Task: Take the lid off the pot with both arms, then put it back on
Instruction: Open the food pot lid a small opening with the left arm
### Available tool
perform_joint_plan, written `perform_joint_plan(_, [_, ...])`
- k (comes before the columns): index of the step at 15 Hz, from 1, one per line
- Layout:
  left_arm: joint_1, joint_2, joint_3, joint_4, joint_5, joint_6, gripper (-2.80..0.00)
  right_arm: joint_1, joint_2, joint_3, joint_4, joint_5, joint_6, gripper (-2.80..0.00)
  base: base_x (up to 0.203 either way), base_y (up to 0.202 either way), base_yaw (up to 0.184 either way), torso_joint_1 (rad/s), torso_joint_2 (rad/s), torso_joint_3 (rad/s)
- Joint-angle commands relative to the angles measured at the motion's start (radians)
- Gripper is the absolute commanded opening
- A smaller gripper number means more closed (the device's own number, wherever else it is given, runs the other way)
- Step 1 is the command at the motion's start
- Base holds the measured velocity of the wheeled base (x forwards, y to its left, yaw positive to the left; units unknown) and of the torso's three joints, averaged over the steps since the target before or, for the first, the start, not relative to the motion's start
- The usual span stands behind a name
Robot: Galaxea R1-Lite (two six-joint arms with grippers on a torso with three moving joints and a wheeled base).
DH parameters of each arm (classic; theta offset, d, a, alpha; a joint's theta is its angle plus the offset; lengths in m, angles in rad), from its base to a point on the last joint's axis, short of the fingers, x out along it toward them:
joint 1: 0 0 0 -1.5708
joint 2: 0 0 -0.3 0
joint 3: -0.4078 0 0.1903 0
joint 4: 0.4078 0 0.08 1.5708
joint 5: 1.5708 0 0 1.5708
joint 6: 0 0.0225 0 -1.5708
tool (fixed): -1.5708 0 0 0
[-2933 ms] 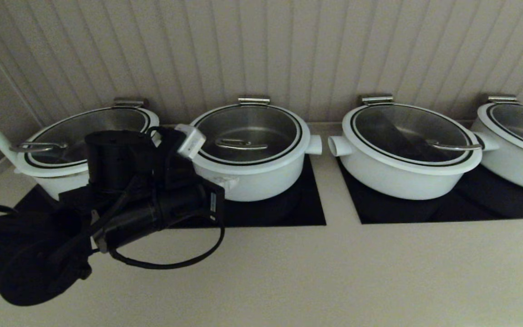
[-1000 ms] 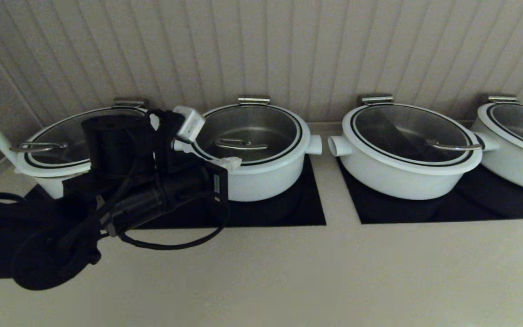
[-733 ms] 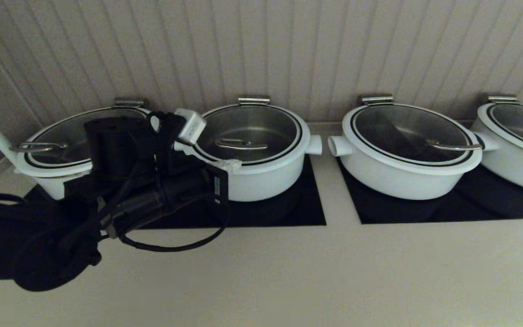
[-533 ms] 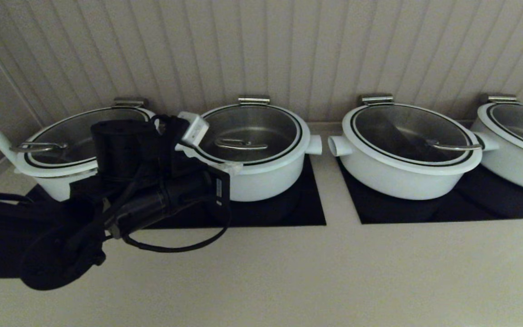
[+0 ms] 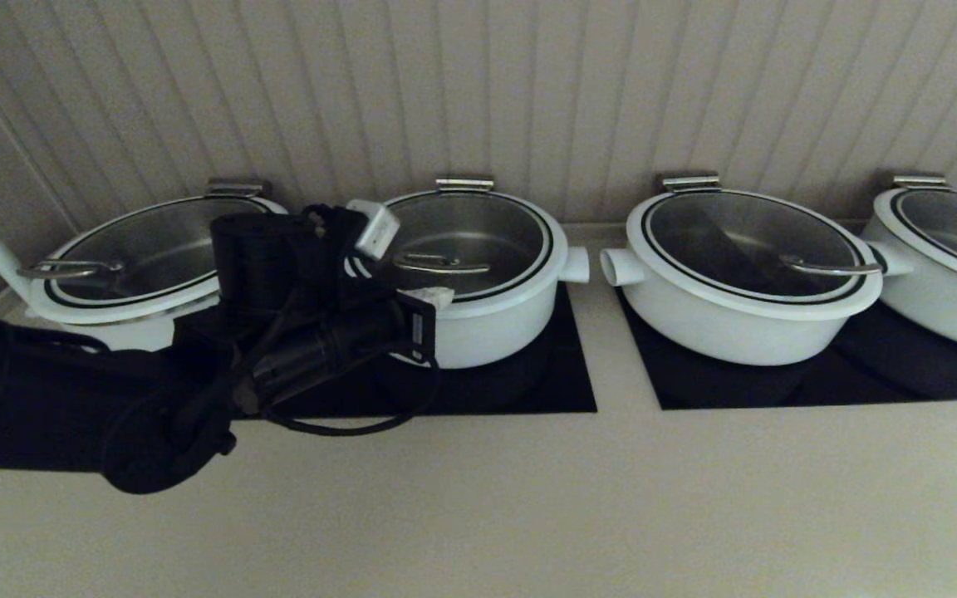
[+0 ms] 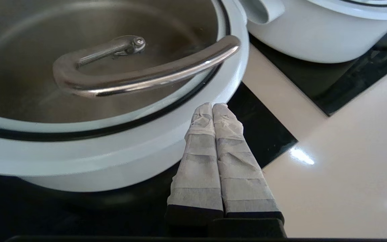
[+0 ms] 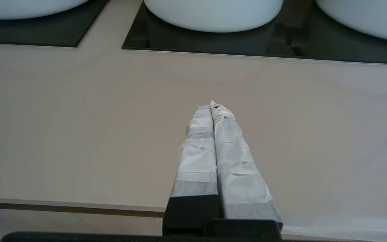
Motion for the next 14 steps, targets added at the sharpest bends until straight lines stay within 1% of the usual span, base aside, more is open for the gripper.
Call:
perform_joint_plan(1, [0.015, 0.029, -0.026, -0.005, 0.0, 0.002, -2.8, 0.0, 0.001, 0.0, 0.0, 0.001, -0.001, -2.8, 0.0, 0.0, 0.0, 0.0, 0.0, 0.0])
perform_joint_plan(3, [0.034, 0.029, -0.042, -0.003, 0.0, 0.006, -2.8, 0.0, 0.001, 0.0, 0.0, 0.001, -0.001, -2.8, 0.0, 0.0, 0.0, 0.0, 0.0, 0.0])
perform_joint_plan(14, [0.064, 0.035, -0.099, 0.0, 0.0, 0.009, -2.8, 0.0, 0.001, 0.0, 0.0, 0.0, -0.001, -2.8, 0.0, 0.0, 0.0, 0.0, 0.0, 0.0])
